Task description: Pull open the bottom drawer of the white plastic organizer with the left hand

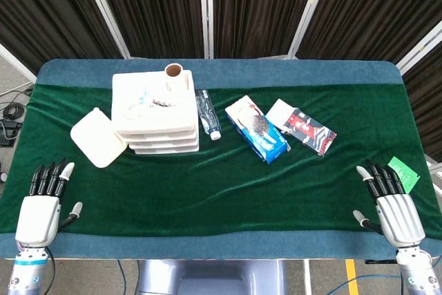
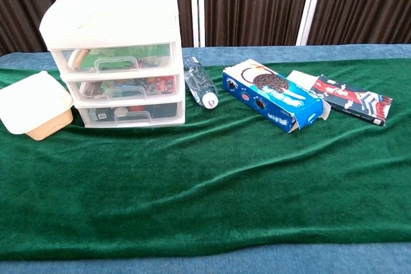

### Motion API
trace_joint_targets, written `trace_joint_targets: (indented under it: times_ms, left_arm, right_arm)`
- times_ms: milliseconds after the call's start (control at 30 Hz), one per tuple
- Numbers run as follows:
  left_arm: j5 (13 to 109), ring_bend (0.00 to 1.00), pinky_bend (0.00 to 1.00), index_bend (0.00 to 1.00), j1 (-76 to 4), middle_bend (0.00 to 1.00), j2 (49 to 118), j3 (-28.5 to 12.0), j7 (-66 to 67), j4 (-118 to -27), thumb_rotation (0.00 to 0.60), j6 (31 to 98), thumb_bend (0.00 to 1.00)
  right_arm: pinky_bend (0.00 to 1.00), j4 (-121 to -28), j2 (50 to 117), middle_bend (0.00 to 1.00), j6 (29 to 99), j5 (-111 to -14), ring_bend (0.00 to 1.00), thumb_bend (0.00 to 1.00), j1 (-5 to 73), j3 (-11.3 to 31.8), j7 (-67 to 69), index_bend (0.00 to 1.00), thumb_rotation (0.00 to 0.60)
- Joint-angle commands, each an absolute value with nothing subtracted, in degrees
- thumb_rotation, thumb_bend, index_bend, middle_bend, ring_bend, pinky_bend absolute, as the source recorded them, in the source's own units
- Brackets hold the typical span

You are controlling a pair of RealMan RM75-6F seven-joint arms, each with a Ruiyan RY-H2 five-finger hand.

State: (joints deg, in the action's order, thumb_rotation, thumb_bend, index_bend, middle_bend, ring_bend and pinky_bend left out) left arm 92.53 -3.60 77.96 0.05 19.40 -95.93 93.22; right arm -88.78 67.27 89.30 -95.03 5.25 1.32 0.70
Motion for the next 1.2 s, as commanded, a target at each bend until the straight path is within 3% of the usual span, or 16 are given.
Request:
trace_joint_targets:
  times_ms: [33, 367, 400, 500, 533, 633, 833, 933, 1200]
  left_arm:
    - [92.58, 0.0, 0.0, 0.0, -3.52, 0.0, 78.01, 0.02, 19.48, -95.89, 0.6, 93.15, 0.3]
    - [91.72, 0.0, 0.01, 0.0, -3.88, 0.01, 78.17, -0.39, 18.74, -95.95, 0.6, 91.45, 0.31]
    - [91.55, 0.07, 0.08, 0.0, -3.99, 0.1, 78.19, -0.46, 18.4, -96.07, 0.6, 91.15, 0.32]
    - [90.45, 0.45, 0.43, 0.0, -4.24, 0.56, 79.57, -2.22, 16.66, -96.16, 0.6, 91.75, 0.37]
    - [89.9, 0.55, 0.51, 0.0, -4.47, 0.68, 80.22, -2.85, 15.48, -96.01, 0.6, 91.66, 0.4]
    - [88.35, 0.67, 0.59, 0.0, -6.08, 0.81, 81.15, -4.21, 12.1, -95.97, 0.6, 89.15, 0.48]
    - [78.56, 0.76, 0.67, 0.03, -13.47, 0.9, 80.27, -6.88, -2.27, -100.32, 0.6, 71.39, 0.67]
    - [74.53, 0.78, 0.67, 0.03, -16.18, 0.91, 81.03, -8.76, -3.39, -99.91, 0.6, 66.77, 0.72]
    - [66.86, 0.78, 0.67, 0.03, -21.53, 0.91, 83.24, -11.75, -8.62, -98.28, 0.6, 56.94, 0.73]
  right_arm:
    - [0.0, -88.83, 67.21, 0.0, 89.41, -95.08, 0.0, 0.09, 5.21, 1.32, 0.84, 0.09, 0.6]
    - [0.0, -89.08, 67.24, 0.0, 89.03, -94.79, 0.0, 0.09, 5.38, 1.43, 0.73, 0.09, 0.6]
    - [0.0, -89.1, 67.24, 0.0, 88.9, -94.62, 0.0, 0.09, 5.41, 1.48, 0.8, 0.09, 0.6]
    - [0.0, -89.25, 67.1, 0.0, 88.56, -94.32, 0.0, 0.09, 5.45, 1.45, 1.03, 0.09, 0.6]
    - [0.0, -89.3, 67.03, 0.0, 88.52, -94.34, 0.0, 0.09, 5.46, 1.43, 1.15, 0.09, 0.6]
    - [0.0, -89.6, 66.84, 0.0, 88.86, -94.79, 0.0, 0.09, 5.37, 1.27, 1.28, 0.09, 0.6]
    - [0.0, -90.4, 65.91, 0.0, 90.35, -95.62, 0.0, 0.09, 4.87, 1.17, 2.58, 0.09, 0.6]
    - [0.0, -90.58, 65.58, 0.0, 90.57, -95.75, 0.0, 0.09, 4.78, 1.14, 3.1, 0.09, 0.6]
    - [0.0, -90.79, 65.14, 0.0, 90.83, -95.75, 0.0, 0.09, 4.75, 1.29, 4.08, 0.09, 0.6]
